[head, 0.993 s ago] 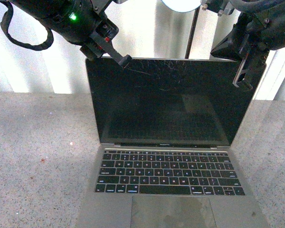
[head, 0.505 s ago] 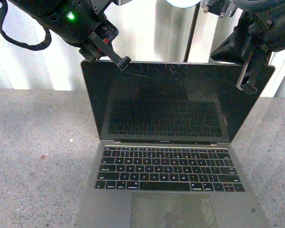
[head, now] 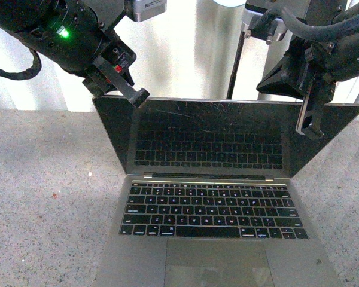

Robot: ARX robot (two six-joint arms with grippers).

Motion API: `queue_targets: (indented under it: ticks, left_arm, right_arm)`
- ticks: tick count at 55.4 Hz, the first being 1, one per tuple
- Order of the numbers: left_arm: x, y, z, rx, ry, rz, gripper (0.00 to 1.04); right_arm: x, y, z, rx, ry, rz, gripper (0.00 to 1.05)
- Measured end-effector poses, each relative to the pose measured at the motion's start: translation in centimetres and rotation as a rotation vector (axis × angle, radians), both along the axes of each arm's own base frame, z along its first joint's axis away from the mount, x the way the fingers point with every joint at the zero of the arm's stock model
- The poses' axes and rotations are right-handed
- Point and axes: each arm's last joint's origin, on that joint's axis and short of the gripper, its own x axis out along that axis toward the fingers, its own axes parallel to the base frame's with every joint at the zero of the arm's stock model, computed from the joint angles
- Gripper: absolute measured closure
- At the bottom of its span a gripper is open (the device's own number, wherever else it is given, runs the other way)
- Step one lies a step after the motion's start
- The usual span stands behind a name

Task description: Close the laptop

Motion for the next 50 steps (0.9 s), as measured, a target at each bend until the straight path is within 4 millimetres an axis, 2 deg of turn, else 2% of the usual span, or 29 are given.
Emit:
queue_targets:
  ticks: [50]
  left_arm:
    - [-2.4, -1.3, -2.1, -0.036, 0.110, -0.079, 1.01]
  right_arm:
    - [-2.0, 0.0, -1.9, -0.041, 0.100, 0.063, 1.02]
